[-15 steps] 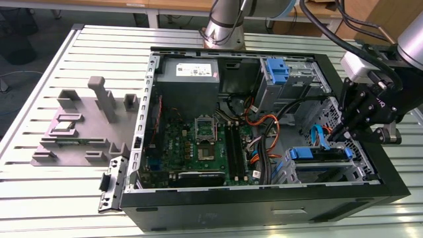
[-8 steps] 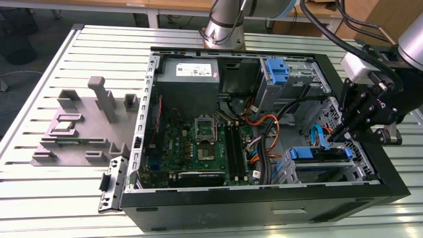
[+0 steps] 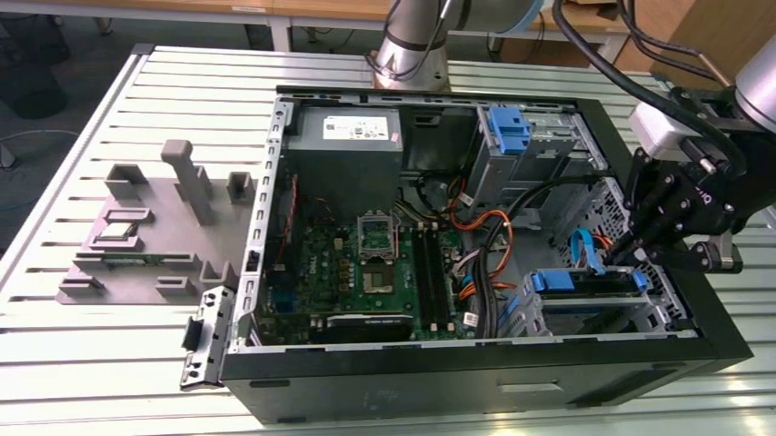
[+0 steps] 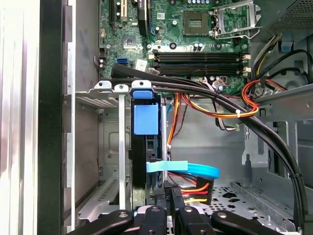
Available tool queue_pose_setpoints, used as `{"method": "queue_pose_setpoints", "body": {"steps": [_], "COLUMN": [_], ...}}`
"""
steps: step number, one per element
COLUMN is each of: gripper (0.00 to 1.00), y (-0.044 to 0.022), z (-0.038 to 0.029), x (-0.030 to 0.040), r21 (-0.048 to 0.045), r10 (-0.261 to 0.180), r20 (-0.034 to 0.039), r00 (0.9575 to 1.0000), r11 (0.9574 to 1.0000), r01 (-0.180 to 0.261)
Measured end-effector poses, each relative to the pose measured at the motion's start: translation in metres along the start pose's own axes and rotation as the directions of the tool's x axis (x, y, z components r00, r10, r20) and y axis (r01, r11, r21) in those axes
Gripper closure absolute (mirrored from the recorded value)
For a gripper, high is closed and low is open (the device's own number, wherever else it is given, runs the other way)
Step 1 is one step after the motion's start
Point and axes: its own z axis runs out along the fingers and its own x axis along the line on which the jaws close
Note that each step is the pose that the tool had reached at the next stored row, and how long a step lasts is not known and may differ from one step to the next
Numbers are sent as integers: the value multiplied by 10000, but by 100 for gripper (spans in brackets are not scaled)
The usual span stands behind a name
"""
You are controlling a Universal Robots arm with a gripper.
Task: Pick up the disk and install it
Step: 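Insert the second disk wire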
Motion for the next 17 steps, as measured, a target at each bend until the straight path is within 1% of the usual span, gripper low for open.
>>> {"method": "queue_pose_setpoints", "body": {"steps": [4,8,12,17], "gripper": [84,84,84,84], "y": [2,18,58,62], "z": [-32,-31,-27,-11], "x": [1,1,14,35], "r21": [10,32,63,132], "r10": [1,0,-44,-174], "r20": [7,7,5,0], "r00": [10000,10000,10000,9998], "r11": [10000,10000,10000,9998], "r01": [-1,0,44,174]}}
